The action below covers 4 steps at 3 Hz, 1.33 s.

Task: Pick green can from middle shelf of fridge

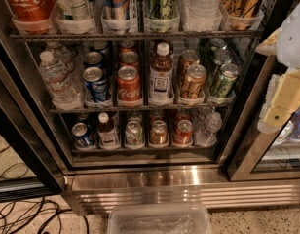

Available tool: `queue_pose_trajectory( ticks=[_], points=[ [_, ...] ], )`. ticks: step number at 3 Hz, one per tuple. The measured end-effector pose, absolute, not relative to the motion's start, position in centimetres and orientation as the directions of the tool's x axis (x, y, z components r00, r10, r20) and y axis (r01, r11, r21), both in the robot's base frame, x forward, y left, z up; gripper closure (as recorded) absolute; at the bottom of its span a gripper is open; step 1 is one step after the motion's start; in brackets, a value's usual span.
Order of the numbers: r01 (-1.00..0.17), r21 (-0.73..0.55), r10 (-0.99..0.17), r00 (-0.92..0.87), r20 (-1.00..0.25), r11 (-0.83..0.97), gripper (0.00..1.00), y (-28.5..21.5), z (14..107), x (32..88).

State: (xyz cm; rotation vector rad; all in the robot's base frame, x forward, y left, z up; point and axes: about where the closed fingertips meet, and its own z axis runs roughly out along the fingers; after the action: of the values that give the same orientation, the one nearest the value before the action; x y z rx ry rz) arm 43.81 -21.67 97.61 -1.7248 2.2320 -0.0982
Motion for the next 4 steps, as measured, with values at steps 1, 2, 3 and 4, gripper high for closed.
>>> queue_pose_trajectory(
  ticks=[1,2,3,4],
  points=[
    [-0.931,-0.245,-0.953,-0.222,-0.207,0.27,0.0,-21.7,97.6,43.8],
    [-0.93,-0.224,-0.944,-0.239,-0.229,0.29,0.0,-21.5,96.4,43.7],
    [-0.928,-0.189,-0.921,-0.259,-0.292,0.321,0.0,-21.1,92.9,43.0],
    [-0.915,-0.196,-0.896,-0.269,-0.354,0.352,0.0,-20.9,88.7,42.6]
  ],
)
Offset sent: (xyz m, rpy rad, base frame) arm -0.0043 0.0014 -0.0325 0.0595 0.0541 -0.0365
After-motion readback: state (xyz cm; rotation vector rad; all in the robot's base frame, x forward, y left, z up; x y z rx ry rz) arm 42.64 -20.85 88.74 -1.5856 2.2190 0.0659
